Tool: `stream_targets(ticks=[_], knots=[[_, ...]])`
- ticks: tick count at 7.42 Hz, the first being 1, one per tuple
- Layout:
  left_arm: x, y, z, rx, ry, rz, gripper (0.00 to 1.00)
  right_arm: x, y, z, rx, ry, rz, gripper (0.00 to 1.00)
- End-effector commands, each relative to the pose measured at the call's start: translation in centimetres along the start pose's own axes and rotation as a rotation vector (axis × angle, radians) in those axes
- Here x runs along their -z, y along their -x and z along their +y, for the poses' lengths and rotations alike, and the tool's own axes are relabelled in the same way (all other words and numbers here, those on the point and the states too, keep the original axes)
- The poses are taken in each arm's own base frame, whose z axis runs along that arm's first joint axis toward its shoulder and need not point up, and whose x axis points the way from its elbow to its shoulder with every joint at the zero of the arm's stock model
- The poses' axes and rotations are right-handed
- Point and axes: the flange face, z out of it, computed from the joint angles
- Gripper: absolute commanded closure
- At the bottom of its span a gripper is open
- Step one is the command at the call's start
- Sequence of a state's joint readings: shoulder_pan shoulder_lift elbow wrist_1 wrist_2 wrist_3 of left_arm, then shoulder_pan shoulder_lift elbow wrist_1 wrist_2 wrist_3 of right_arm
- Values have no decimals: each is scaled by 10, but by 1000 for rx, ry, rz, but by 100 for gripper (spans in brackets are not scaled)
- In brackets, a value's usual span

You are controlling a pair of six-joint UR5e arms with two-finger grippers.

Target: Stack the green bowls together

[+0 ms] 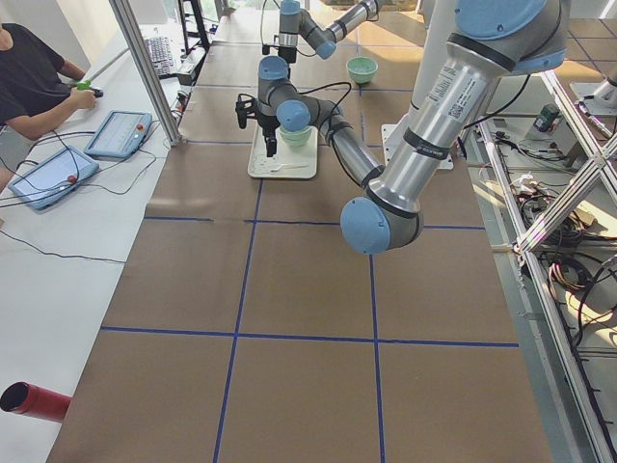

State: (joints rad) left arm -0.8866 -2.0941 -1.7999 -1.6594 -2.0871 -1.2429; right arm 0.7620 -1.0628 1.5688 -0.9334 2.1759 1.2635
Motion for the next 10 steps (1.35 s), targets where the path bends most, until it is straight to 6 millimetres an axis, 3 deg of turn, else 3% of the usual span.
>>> stream_targets(ticks=[1,4,10], knots=[[15,39,-25,-48,-23,-21,0,-19,40,13,-9,9,28,100],[19,51,-31,-41,-8,-17,0,-31,83,17,-39,16,124,100],[23,53,-35,-65,2,-9,0,-45,80,30,-39,17,176,100]])
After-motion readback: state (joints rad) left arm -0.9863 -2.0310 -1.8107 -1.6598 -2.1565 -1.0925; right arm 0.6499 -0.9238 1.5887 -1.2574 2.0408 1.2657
